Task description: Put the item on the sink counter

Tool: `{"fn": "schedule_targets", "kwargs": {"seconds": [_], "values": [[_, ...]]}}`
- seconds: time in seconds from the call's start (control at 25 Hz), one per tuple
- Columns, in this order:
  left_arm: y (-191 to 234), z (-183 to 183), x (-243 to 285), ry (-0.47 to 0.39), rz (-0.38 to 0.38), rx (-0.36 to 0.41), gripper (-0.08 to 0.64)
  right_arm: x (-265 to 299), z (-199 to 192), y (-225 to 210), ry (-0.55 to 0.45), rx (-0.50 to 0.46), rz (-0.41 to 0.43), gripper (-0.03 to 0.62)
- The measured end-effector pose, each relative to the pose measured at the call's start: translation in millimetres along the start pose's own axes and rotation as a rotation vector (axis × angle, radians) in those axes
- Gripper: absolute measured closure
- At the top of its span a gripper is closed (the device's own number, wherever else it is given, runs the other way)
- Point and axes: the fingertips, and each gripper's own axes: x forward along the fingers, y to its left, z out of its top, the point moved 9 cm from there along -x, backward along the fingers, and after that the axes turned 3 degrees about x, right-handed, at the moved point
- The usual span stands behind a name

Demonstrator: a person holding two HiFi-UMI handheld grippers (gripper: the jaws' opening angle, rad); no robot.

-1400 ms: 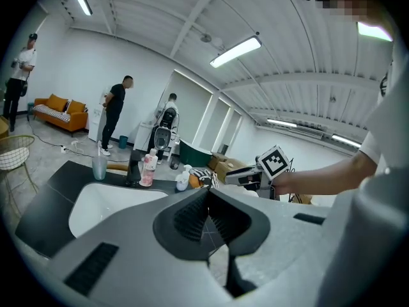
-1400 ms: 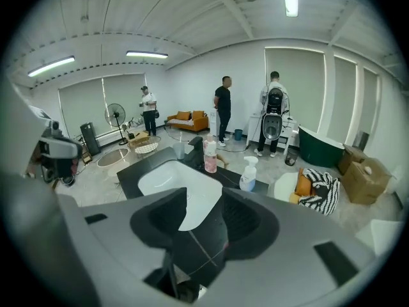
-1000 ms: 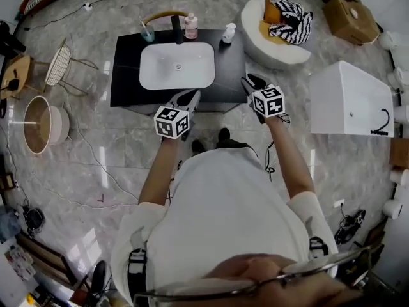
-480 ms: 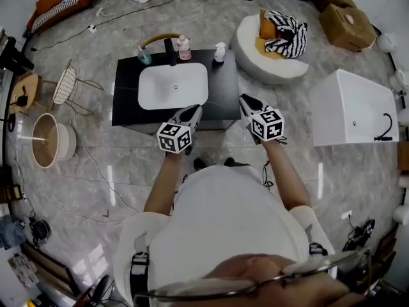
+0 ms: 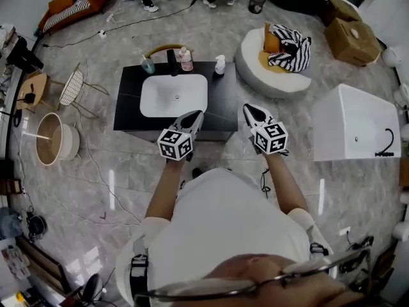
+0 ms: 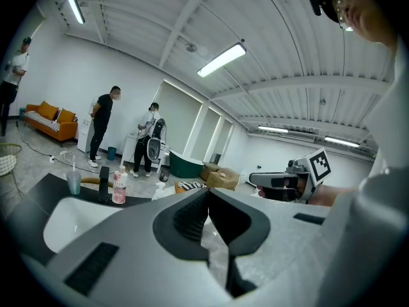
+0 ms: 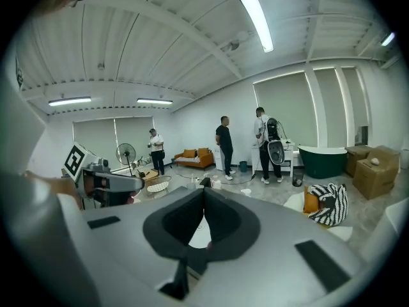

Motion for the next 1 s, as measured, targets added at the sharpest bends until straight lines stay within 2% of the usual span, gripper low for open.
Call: {"fn": "schedule_targets", "kwargs": {"seconds": [0.36,1.0], "values": [[-1.5,4.2,5.1,0.005,0.006,0.019,0.555,0.9,4.5,-3.7,-0.034,0.007,0.028,0.586],[3.2,11.8,3.8,0.000,0.002,0.033,0.555,3.3,6.6,-2.4,-0.066,0.029,0.021,0.586]]}}
